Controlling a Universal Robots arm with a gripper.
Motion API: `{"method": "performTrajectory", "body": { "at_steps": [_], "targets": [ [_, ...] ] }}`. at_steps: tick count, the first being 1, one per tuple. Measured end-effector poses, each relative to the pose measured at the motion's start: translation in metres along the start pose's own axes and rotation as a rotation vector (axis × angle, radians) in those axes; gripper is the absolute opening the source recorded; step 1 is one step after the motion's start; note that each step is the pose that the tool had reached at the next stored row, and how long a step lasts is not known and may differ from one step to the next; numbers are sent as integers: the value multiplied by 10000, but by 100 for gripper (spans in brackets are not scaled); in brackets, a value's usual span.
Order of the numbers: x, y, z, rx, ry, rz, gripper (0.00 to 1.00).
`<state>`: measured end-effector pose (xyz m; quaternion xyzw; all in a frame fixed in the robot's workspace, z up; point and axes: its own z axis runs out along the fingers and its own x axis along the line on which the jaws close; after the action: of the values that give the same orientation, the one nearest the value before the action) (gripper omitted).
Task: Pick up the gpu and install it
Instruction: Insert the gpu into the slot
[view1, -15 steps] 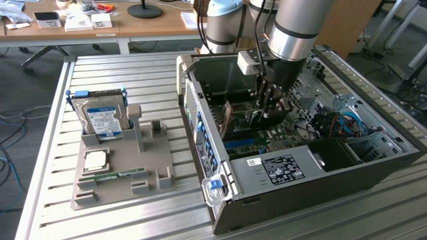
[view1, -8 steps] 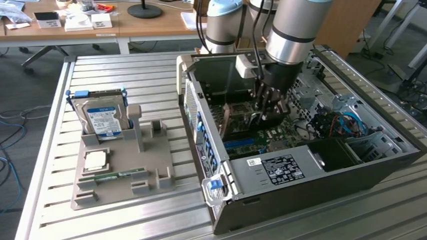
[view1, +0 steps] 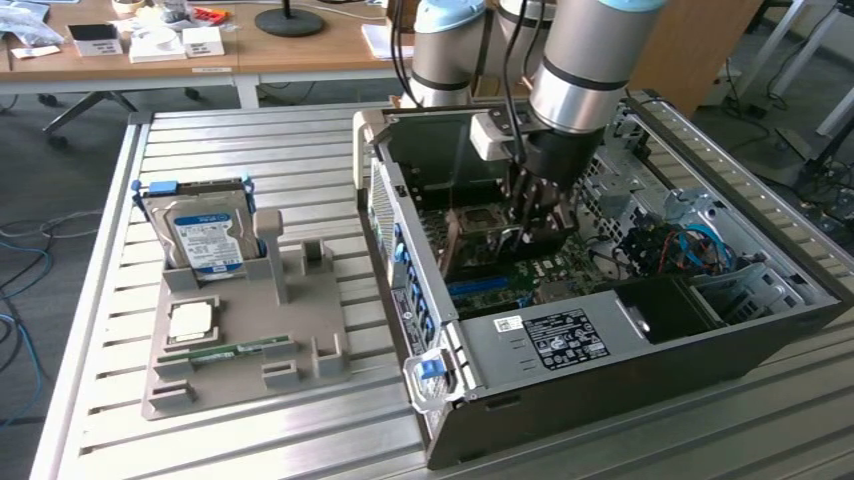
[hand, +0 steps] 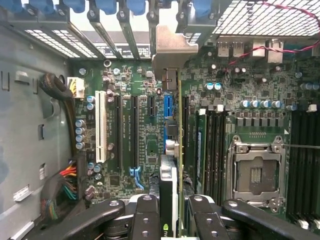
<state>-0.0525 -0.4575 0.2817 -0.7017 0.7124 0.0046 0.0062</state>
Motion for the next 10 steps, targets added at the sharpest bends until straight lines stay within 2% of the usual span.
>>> {"method": "performTrajectory", "body": {
  "at_steps": [10],
  "targets": [
    [0,1,38,2,-3,0,27]
  ]
}}
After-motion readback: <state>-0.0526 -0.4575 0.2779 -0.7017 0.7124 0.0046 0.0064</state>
